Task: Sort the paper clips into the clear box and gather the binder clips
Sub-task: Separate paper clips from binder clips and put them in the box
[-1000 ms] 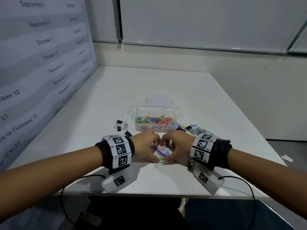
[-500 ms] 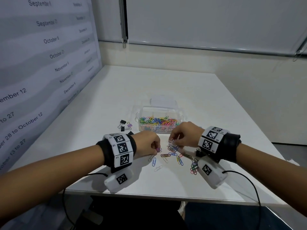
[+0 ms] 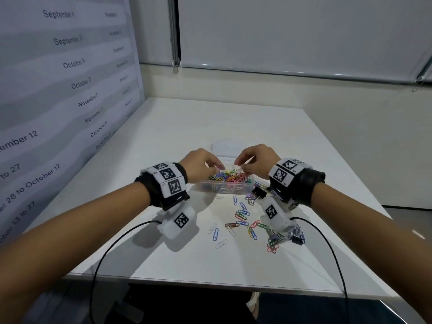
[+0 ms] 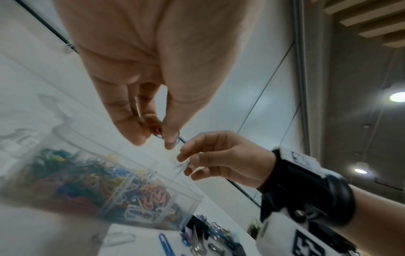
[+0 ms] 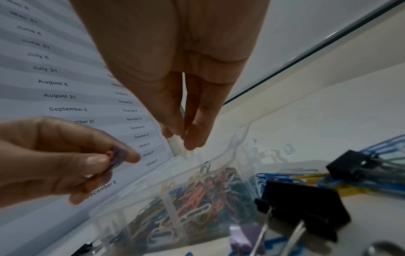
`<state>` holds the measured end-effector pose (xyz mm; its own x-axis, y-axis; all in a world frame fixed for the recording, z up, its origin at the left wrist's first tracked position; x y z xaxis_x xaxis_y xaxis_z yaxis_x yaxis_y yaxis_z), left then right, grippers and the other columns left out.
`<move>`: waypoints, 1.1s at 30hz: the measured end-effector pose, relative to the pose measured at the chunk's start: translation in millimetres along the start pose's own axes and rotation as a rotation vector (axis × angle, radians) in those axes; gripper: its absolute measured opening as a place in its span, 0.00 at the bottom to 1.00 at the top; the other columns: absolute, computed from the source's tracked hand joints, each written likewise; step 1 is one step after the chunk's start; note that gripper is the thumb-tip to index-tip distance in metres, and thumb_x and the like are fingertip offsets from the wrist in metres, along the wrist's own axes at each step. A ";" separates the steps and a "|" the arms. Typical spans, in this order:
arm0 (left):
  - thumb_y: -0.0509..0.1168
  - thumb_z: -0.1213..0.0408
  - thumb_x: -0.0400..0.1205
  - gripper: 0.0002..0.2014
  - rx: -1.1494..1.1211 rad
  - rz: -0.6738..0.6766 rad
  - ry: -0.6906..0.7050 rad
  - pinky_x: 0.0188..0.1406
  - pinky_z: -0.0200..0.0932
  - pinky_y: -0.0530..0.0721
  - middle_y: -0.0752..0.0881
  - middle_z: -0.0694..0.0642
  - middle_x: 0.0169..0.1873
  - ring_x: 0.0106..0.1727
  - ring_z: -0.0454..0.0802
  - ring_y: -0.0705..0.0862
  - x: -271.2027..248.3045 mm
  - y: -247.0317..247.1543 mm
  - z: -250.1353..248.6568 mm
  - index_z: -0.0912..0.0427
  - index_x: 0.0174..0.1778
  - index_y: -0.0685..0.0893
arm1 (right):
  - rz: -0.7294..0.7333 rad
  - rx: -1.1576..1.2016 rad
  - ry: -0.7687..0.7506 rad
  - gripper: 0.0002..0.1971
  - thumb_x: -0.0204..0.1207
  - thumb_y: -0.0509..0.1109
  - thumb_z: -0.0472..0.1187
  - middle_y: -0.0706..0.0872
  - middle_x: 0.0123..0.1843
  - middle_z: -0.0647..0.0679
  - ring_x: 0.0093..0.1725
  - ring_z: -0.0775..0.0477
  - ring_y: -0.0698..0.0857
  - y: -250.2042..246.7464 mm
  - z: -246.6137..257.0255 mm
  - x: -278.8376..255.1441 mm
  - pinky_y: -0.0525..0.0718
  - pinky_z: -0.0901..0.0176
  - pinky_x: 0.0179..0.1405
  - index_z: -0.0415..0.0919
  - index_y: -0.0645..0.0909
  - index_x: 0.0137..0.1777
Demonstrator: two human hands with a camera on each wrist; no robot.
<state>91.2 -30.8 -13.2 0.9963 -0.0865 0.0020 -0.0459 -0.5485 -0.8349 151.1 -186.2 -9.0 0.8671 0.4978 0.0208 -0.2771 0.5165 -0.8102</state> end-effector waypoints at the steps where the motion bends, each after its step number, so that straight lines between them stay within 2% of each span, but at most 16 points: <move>1: 0.64 0.64 0.82 0.11 0.009 -0.018 -0.021 0.48 0.35 0.72 0.88 0.55 0.52 0.46 0.47 0.82 3.5 -0.7 2.2 0.55 0.58 0.88 | 0.009 -0.002 -0.005 0.11 0.73 0.69 0.31 0.89 0.40 0.51 0.37 0.49 0.90 1.3 0.6 -0.7 0.86 0.62 0.45 0.49 0.85 0.38; 4: 0.64 0.62 0.82 0.14 0.011 -0.026 -0.087 0.53 0.37 0.73 0.85 0.58 0.58 0.56 0.53 0.82 10.1 2.1 10.6 0.57 0.63 0.84 | 0.042 -0.030 -0.034 0.12 0.73 0.69 0.31 0.86 0.37 0.55 0.30 0.56 0.87 4.6 1.6 -7.9 0.81 0.73 0.33 0.50 0.83 0.37; 6: 0.65 0.63 0.82 0.16 -0.008 -0.029 -0.093 0.52 0.38 0.73 0.83 0.58 0.57 0.52 0.52 0.81 9.7 3.4 12.7 0.58 0.65 0.81 | 0.085 -0.089 -0.061 0.09 0.72 0.69 0.32 0.86 0.37 0.55 0.25 0.65 0.83 7.1 2.3 -16.7 0.75 0.81 0.26 0.48 0.84 0.38; 8: 0.66 0.66 0.81 0.14 -0.035 -0.030 -0.060 0.47 0.37 0.75 0.81 0.55 0.53 0.47 0.49 0.79 6.0 4.7 10.5 0.57 0.63 0.82 | 0.146 -0.154 -0.081 0.08 0.72 0.69 0.33 0.87 0.39 0.53 0.27 0.64 0.82 11.7 2.4 -28.1 0.76 0.78 0.30 0.47 0.86 0.41; 10: 0.65 0.69 0.80 0.12 -0.032 -0.005 -0.001 0.38 0.33 0.75 0.79 0.51 0.47 0.44 0.48 0.79 -2.2 7.6 5.1 0.56 0.58 0.84 | 0.191 -0.238 -0.100 0.08 0.73 0.69 0.34 0.89 0.43 0.48 0.35 0.57 0.82 18.9 2.2 -39.5 0.78 0.70 0.38 0.43 0.87 0.47; 11: 0.65 0.70 0.80 0.11 -0.011 0.019 0.033 0.37 0.31 0.74 0.79 0.51 0.46 0.44 0.48 0.79 -7.3 10.0 2.0 0.56 0.56 0.85 | 0.216 -0.289 -0.113 0.09 0.74 0.68 0.35 0.90 0.47 0.47 0.38 0.54 0.82 24.2 2.0 -43.9 0.78 0.67 0.42 0.42 0.87 0.50; 14: 0.64 0.68 0.81 0.12 0.102 0.138 0.120 0.47 0.37 0.76 0.83 0.56 0.51 0.47 0.47 0.80 -24.3 25.3 -6.6 0.58 0.59 0.85 | 0.362 -0.468 -0.163 0.13 0.74 0.65 0.36 0.85 0.56 0.42 0.51 0.44 0.83 44.1 0.4 -52.8 0.81 0.54 0.52 0.38 0.83 0.57; 17: 0.59 0.68 0.83 0.17 0.281 0.287 0.115 0.63 0.43 0.74 0.78 0.60 0.63 0.63 0.53 0.78 -38.8 42.3 -4.5 0.60 0.68 0.78 | 0.435 -0.503 -0.189 0.14 0.76 0.63 0.36 0.77 0.60 0.40 0.57 0.42 0.78 52.8 3.4 -57.8 0.77 0.49 0.60 0.35 0.80 0.60; 20: 0.58 0.71 0.81 0.19 0.348 0.344 0.112 0.69 0.49 0.72 0.75 0.62 0.65 0.69 0.58 0.73 -46.4 49.9 1.1 0.63 0.68 0.77 | 0.450 -0.498 -0.227 0.15 0.77 0.62 0.34 0.79 0.60 0.40 0.59 0.42 0.79 53.4 8.5 -61.2 0.74 0.57 0.58 0.37 0.82 0.61; 23: 0.58 0.73 0.80 0.18 0.365 0.374 0.132 0.69 0.48 0.71 0.74 0.61 0.66 0.70 0.56 0.72 -53.1 51.5 -2.5 0.64 0.65 0.80 | 0.461 -0.461 -0.233 0.15 0.76 0.63 0.34 0.85 0.59 0.44 0.56 0.46 0.81 49.5 10.6 -65.2 0.68 0.69 0.44 0.42 0.85 0.60; 25: 0.57 0.73 0.80 0.17 0.339 0.401 0.176 0.65 0.42 0.71 0.76 0.58 0.66 0.69 0.52 0.73 -59.4 52.0 -8.3 0.62 0.63 0.83 | 0.454 -0.433 -0.233 0.14 0.76 0.65 0.36 0.86 0.58 0.45 0.49 0.49 0.80 45.4 9.3 -68.0 0.68 0.68 0.42 0.43 0.86 0.58; 27: 0.57 0.71 0.81 0.15 0.313 0.429 0.224 0.60 0.39 0.72 0.78 0.57 0.63 0.64 0.50 0.77 -65.5 51.9 -13.0 0.61 0.60 0.85 | 0.428 -0.454 -0.241 0.13 0.75 0.69 0.41 0.84 0.59 0.46 0.45 0.54 0.74 41.2 6.3 -70.7 0.67 0.68 0.42 0.44 0.84 0.59; 29: 0.58 0.63 0.84 0.14 0.287 0.439 0.219 0.55 0.38 0.73 0.78 0.57 0.62 0.59 0.49 0.79 -70.3 51.4 -13.6 0.58 0.63 0.82 | 0.419 -0.466 -0.212 0.21 0.69 0.76 0.47 0.80 0.60 0.48 0.45 0.56 0.72 36.8 0.6 -73.9 0.66 0.66 0.44 0.46 0.80 0.62; 30: 0.62 0.58 0.83 0.17 0.276 0.443 0.200 0.53 0.38 0.73 0.77 0.56 0.62 0.57 0.49 0.78 -72.2 50.7 -13.3 0.55 0.67 0.79 | 0.427 -0.472 -0.185 0.25 0.66 0.78 0.49 0.78 0.60 0.49 0.46 0.55 0.72 34.6 -2.9 -75.7 0.66 0.66 0.44 0.47 0.78 0.63; 31: 0.67 0.54 0.79 0.24 0.274 0.454 0.170 0.51 0.37 0.73 0.76 0.54 0.63 0.54 0.48 0.78 -73.5 50.7 -11.8 0.53 0.71 0.74 | 0.443 -0.480 -0.154 0.30 0.63 0.80 0.50 0.77 0.62 0.50 0.47 0.54 0.73 33.1 -6.8 -77.4 0.67 0.65 0.45 0.48 0.76 0.65; 33: 0.74 0.49 0.71 0.38 0.302 0.486 0.108 0.49 0.37 0.71 0.73 0.52 0.63 0.50 0.45 0.74 -76.0 51.9 -8.6 0.50 0.75 0.66 | 0.478 -0.503 -0.119 0.38 0.60 0.82 0.51 0.75 0.66 0.50 0.57 0.49 0.77 33.4 -14.4 -79.1 0.74 0.61 0.53 0.48 0.71 0.70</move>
<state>12.5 -59.9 -52.0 0.8524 -0.3617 -0.3776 -0.4570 -0.1644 -0.8742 79.2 -218.4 -46.2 0.6387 0.6778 -0.3642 -0.3665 -0.1482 -0.9185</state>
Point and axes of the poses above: each hand's wrist, its own x-axis towards the middle knuckle, its own y-axis out of the palm, z = x × y, the point moved 4 cm from there along x, towards the middle knuckle
